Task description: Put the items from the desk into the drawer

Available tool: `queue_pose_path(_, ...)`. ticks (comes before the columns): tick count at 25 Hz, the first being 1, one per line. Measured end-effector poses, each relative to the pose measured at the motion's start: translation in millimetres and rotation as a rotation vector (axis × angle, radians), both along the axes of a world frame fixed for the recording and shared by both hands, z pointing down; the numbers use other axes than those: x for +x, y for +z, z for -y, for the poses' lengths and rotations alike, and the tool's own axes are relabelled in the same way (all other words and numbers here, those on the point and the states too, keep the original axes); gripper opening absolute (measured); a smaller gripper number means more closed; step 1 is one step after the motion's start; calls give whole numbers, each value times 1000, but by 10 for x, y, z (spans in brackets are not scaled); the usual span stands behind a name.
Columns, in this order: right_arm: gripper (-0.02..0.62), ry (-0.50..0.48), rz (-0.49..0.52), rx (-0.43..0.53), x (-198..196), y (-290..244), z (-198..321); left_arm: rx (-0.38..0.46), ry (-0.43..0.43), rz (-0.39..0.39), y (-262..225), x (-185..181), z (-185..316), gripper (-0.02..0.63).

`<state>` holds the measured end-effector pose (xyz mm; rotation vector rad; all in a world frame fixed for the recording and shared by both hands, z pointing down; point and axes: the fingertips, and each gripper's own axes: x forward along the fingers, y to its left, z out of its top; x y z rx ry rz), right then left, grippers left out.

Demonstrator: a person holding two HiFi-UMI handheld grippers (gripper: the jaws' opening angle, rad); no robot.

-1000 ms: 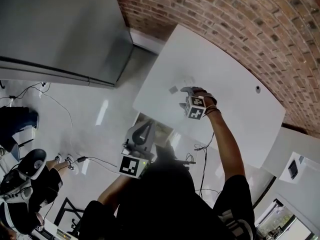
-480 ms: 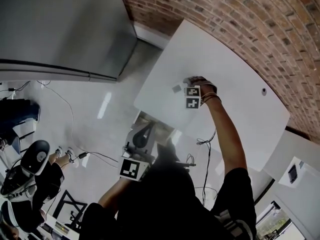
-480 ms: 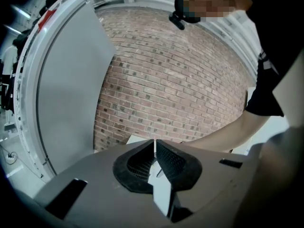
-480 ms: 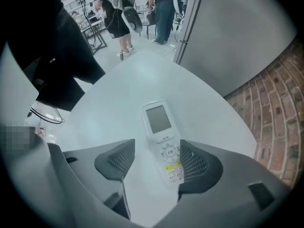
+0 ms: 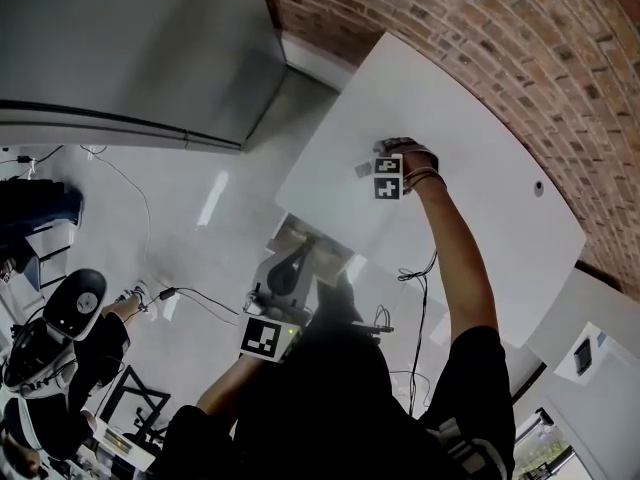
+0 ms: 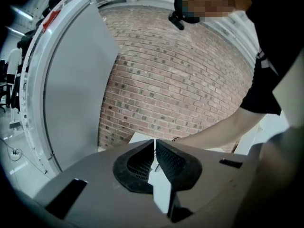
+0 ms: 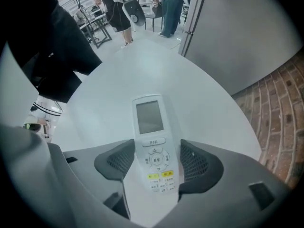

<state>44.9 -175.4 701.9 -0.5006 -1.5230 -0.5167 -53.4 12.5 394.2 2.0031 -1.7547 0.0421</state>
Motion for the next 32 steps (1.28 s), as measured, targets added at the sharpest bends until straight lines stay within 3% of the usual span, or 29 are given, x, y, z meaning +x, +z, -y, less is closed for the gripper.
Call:
queue_pose_path(6, 267, 16, -25, -28, -2, 15, -9, -1, -13, 2, 17, -56, -59, 14)
queue_pose_path(14, 258, 38, -62, 33, 16, 18, -4, 18, -10, -1, -40, -60, -109, 14)
queue_pose_path(26, 255, 271, -13, 65, 307, -183, -299, 53, 11, -7, -139, -160, -192, 14)
queue_pose_path(32, 255, 380, 22, 83, 532, -415, -615, 125, 69, -16, -257, -105, -221, 14)
